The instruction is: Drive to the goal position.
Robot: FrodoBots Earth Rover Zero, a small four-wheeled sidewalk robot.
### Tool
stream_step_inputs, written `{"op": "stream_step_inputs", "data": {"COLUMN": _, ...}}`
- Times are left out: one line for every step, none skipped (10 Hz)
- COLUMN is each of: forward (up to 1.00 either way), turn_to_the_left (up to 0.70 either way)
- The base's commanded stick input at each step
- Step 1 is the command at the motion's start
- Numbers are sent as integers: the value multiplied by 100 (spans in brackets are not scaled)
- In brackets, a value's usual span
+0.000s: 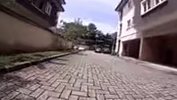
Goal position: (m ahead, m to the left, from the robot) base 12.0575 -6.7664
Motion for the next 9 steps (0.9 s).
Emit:
{"op": "stream_step_inputs", "data": {"forward": 50, "turn_to_the_left": 0}}
{"op": "stream_step_inputs", "data": {"forward": 50, "turn_to_the_left": 0}}
{"op": "stream_step_inputs", "data": {"forward": 50, "turn_to_the_left": 0}}
{"op": "stream_step_inputs", "data": {"forward": 50, "turn_to_the_left": 0}}
{"op": "stream_step_inputs", "data": {"forward": 50, "turn_to_the_left": 0}}
{"op": "stream_step_inputs", "data": {"forward": 50, "turn_to_the_left": 0}}
{"op": "stream_step_inputs", "data": {"forward": 50, "turn_to_the_left": 0}}
{"op": "stream_step_inputs", "data": {"forward": 50, "turn_to_the_left": 0}}
{"op": "stream_step_inputs", "data": {"forward": 50, "turn_to_the_left": 0}}
